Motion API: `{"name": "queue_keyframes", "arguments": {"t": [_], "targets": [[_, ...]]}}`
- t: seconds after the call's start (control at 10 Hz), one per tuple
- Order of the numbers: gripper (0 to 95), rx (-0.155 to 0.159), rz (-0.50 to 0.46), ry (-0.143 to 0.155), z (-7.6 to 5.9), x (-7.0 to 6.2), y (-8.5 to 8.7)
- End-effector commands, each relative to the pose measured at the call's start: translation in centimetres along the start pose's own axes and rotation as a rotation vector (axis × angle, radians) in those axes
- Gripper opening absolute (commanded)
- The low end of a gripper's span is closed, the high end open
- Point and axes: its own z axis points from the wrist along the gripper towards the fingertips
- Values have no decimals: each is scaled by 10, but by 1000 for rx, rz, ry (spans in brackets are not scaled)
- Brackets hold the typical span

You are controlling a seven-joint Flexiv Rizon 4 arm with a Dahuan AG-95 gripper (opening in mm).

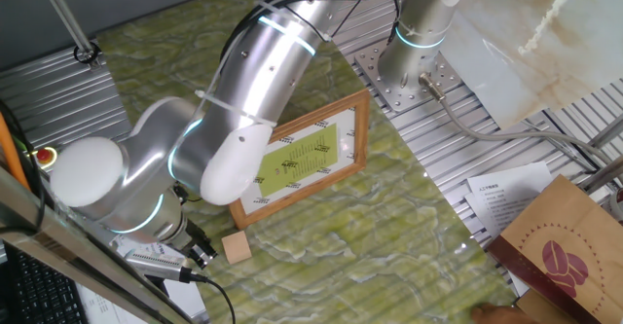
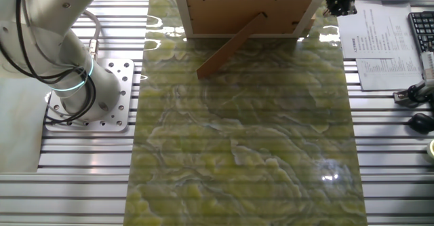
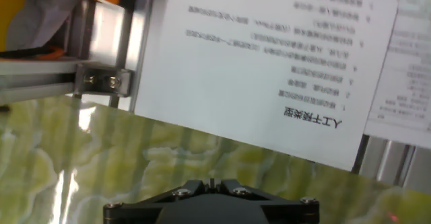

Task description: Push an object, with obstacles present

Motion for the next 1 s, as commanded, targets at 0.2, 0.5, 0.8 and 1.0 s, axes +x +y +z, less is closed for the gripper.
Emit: {"name": "queue_keyframes", "arguments": {"t": [0.2, 0.5, 0.8, 1.0], "targets": [[0, -2, 8, -7, 7, 6, -1], [0, -5, 32, -8, 10, 8, 2], [0, -7, 34, -10, 12, 9, 2], [0, -10, 52, -7, 14, 10, 2]]}}
